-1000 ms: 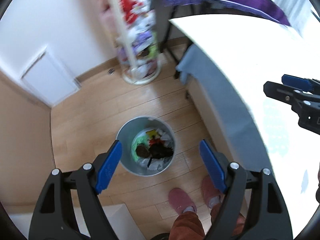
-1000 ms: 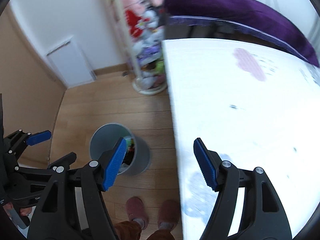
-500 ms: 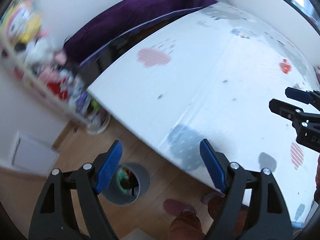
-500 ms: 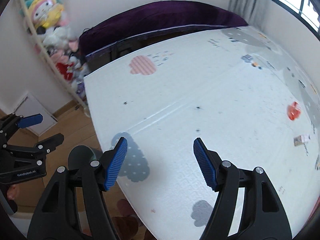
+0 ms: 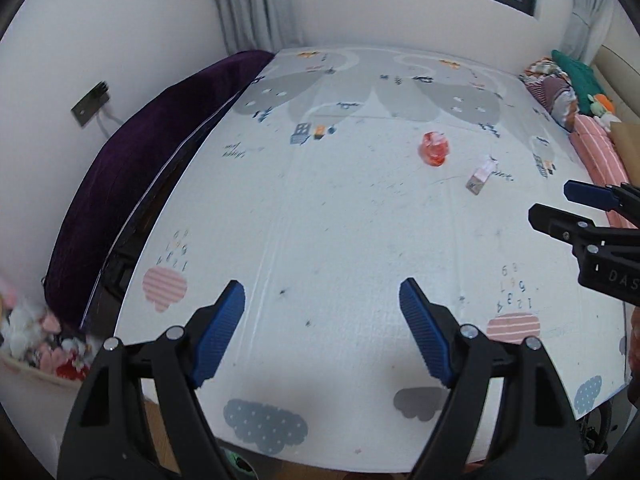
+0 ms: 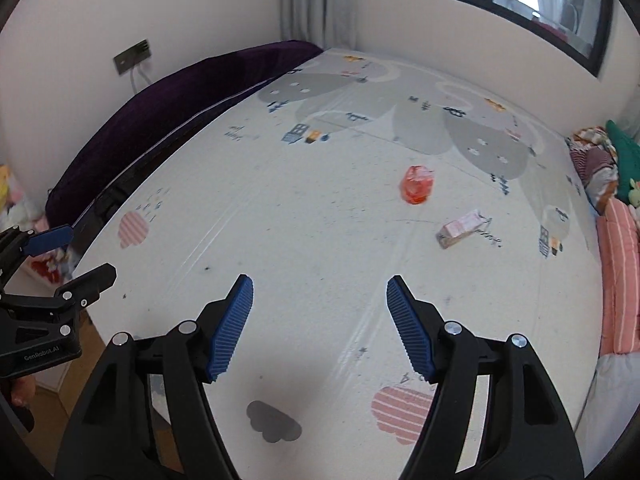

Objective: Collect trash
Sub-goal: 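Swing both open tools back over the mat toward the orange bag and carton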

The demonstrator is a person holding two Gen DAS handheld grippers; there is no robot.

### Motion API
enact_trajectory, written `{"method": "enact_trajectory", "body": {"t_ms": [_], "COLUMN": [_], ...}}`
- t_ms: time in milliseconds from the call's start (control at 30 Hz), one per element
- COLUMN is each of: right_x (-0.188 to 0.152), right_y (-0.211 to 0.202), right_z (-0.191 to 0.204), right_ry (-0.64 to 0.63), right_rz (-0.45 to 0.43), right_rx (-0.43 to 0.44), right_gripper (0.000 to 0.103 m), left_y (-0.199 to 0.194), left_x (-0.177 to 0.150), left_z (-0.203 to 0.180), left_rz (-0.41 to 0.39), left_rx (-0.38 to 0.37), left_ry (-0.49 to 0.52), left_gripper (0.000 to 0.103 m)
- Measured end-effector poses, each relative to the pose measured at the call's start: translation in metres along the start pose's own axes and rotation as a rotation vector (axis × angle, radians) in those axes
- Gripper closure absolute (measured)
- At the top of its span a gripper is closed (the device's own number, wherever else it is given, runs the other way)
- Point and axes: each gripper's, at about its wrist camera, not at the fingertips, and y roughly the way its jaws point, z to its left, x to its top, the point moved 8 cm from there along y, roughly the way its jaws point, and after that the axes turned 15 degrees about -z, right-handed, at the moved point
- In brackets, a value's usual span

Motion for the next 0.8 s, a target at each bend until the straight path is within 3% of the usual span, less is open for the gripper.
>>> {"method": "enact_trajectory", "body": {"t_ms": [267,600,800], "right_x": [0.027,0.027,0.031], "right_y": [-0.003,0.036,0.079], "right_z": [-0.086,-0.133,-0.157], "right_ry": [0.157,0.274,0.339], "right_rz": [-0.038,0.004,0.014], "right_rx": [-0.185,-0.360,-0.425], "right_gripper": [0.036,0.036,0.036], "left_y": [0.045,0.119,0.175], "left_x": [0.052,0.099,0.116], "left_z": [-0.070,-0.118,-0.135], "left_rz": [-0.031,-0.038,-0.039], "left_rx": [-0.167,-0.364,-0.425], "left_ry": [0.103,0.239,0.289], "left_gripper": [0.023,0.023,0.023]}}
